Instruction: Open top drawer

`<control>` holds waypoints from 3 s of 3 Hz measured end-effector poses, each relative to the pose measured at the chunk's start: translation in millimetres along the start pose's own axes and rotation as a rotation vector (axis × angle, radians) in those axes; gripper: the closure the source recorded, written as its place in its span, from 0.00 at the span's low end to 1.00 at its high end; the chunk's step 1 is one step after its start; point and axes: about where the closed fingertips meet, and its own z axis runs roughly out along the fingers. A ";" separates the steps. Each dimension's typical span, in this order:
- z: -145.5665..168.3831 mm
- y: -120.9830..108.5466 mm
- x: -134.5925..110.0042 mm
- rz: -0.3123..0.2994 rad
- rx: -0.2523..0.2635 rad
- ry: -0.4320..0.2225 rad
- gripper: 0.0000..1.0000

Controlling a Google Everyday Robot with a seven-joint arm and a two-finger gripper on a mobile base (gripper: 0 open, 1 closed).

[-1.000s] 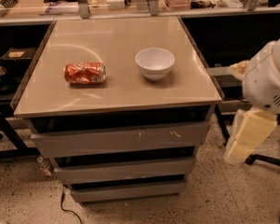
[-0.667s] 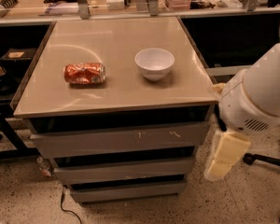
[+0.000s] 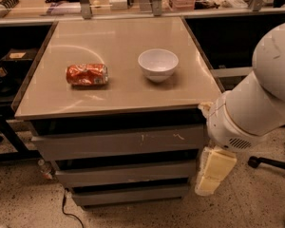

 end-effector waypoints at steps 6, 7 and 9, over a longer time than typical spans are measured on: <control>164.7 -48.4 -14.6 0.132 0.100 -0.077 0.00; 175.3 -60.2 -12.5 0.138 0.108 -0.074 0.00; 199.9 -83.3 -17.2 0.117 0.106 -0.101 0.00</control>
Offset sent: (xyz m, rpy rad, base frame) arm 0.0254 0.0493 -0.1460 0.0887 0.0049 -0.0711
